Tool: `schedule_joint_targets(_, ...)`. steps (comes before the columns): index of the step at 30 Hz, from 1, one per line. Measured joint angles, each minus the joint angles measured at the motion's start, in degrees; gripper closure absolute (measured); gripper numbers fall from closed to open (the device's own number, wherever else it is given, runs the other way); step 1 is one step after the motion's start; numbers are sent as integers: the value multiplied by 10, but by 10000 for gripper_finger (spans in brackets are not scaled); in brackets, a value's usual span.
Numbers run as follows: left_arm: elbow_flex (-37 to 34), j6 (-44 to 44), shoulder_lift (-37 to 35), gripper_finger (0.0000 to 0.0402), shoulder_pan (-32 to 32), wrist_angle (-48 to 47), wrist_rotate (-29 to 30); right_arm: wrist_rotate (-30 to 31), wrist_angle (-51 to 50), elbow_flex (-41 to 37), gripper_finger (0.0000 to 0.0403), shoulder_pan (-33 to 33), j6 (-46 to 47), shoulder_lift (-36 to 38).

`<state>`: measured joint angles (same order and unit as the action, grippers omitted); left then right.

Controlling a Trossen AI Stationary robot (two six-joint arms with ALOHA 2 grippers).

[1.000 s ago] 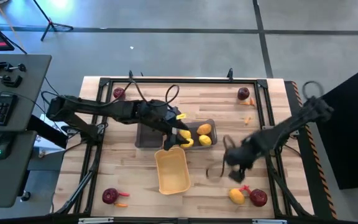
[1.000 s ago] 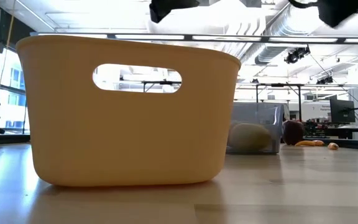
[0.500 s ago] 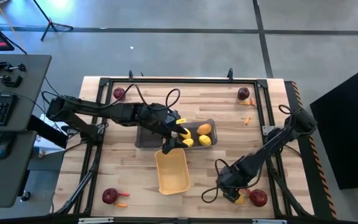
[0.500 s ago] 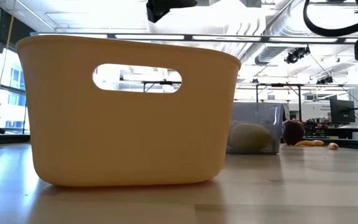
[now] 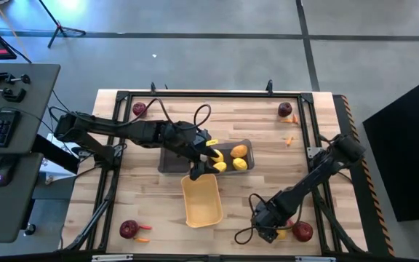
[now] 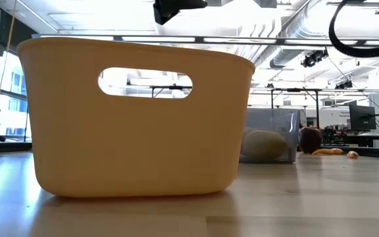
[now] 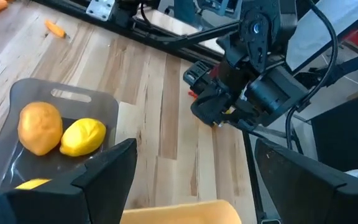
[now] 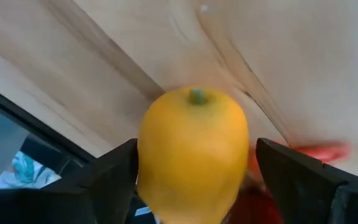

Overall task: Sort produce into baskets
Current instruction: Put the lemon into the right black bin

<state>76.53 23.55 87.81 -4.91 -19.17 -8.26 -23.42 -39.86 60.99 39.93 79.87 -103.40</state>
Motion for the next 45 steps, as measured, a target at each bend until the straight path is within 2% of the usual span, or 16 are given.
schedule_joint_targets(5,0,-23,-21,88,4,-64,4,5,-8,7,109,1,-14,2)
schedule_joint_targets(9,0,-26,-60,88,15,-118,16,5,-40,36,178,3,-47,7)
schedule_joint_targets(13,0,-27,-106,88,21,-135,56,18,-88,79,253,-6,-95,22)
schedule_joint_targets(17,1,-28,-148,88,22,-136,87,80,-153,125,253,-30,-159,52)
schedule_joint_targets(21,1,-25,-184,88,18,-136,106,194,-259,166,253,-73,-203,91)
schedule_joint_targets(24,1,-14,-204,88,2,-136,126,272,-271,169,241,-117,-235,131)
schedule_joint_targets(27,1,-10,-214,88,-28,-136,164,315,-250,156,237,-176,-292,162)
schedule_joint_targets(32,-3,17,-211,88,-90,-129,257,325,-137,133,241,-291,-416,168)
schedule_joint_targets(36,-37,48,-208,88,-132,-85,303,316,-21,120,228,-352,-481,154)
schedule_joint_targets(40,-62,87,-209,88,-161,-51,338,293,-5,119,208,-380,-504,130)
schedule_joint_targets(45,-64,103,-211,88,-175,-48,373,260,-11,119,186,-383,-518,105)
